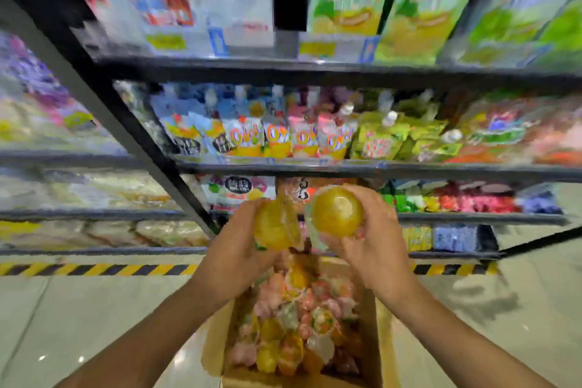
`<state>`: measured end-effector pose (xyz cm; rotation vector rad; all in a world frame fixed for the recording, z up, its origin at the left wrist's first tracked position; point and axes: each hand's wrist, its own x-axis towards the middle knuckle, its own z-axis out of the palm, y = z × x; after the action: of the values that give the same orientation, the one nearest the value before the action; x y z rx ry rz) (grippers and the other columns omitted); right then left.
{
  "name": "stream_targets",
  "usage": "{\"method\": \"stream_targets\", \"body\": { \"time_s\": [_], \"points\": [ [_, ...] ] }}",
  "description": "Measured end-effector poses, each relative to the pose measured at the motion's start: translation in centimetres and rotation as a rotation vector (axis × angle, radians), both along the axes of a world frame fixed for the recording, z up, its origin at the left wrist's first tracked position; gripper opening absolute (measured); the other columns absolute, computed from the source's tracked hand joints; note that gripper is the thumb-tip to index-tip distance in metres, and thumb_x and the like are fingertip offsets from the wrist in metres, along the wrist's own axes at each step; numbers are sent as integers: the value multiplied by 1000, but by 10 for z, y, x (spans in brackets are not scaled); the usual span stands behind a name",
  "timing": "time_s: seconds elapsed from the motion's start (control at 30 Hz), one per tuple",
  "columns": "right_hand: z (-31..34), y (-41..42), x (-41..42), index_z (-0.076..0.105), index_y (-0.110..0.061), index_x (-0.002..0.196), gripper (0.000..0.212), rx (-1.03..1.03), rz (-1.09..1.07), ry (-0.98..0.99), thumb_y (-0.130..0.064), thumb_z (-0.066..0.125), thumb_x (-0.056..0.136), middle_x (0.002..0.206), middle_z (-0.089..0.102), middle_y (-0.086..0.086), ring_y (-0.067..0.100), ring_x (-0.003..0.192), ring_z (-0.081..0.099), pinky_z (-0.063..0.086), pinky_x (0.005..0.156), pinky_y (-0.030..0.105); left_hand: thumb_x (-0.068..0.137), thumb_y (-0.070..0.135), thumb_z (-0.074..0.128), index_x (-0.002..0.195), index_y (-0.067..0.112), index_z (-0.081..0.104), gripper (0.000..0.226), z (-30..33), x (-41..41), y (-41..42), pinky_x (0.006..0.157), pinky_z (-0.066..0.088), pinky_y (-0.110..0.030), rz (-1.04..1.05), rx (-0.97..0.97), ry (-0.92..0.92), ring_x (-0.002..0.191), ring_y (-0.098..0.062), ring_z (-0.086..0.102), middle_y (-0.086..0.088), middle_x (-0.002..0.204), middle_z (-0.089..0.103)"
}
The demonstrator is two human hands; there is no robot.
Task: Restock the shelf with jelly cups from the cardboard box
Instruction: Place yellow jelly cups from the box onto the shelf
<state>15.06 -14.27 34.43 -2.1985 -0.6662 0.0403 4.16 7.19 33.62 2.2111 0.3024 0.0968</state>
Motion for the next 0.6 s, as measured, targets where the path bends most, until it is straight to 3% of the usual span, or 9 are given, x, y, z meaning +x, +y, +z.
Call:
{"method": "stream_targets", "body": {
  "time_s": [0.17, 0.27, 0.4, 0.5, 0.6],
  "points": [
    [141, 11, -3, 47, -41, 127, 70, 91, 46, -91, -49, 80, 65, 124, 49, -26, 3, 119, 46, 36, 102, 20, 72, 32, 89, 121, 75, 35, 84, 132, -5, 0, 89, 46, -13, 49, -37, -196, 110, 13, 53, 41, 122, 46],
    [216, 16, -3, 49, -38, 130, 73, 131, 68, -147, -53, 78, 64, 126, 51, -20, 11, 123, 49, 41, 101, 28, 71, 33, 90, 125, 61, 38, 79, 200, -4, 1, 94, 48, -21, 112, -40, -255, 114, 6, 54, 29, 125, 51],
    [297, 16, -2, 41, -53, 125, 72, 199, 105, -280, -49, 82, 66, 120, 44, -38, 1, 117, 48, 37, 96, 14, 72, 29, 89, 125, 53, 40, 76, 279, -9, 2, 95, 44, -15, 151, -2, -351, 117, 7, 53, 21, 128, 53],
    [338, 13, 0, 42, -48, 131, 73, 220, 107, -303, -46, 85, 71, 125, 47, -31, 0, 119, 48, 41, 99, 22, 74, 34, 87, 138, 44, 42, 79, 322, -12, 2, 102, 49, -31, 170, -35, -374, 120, -1, 56, 18, 134, 54],
    [366, 11, 5, 45, -42, 136, 74, 257, 121, -277, -47, 84, 73, 130, 51, -23, 1, 118, 50, 45, 99, 25, 80, 26, 83, 135, 38, 44, 69, 359, -11, -1, 92, 54, -27, 171, -147, -386, 108, -1, 64, 13, 126, 61]
  ]
}}
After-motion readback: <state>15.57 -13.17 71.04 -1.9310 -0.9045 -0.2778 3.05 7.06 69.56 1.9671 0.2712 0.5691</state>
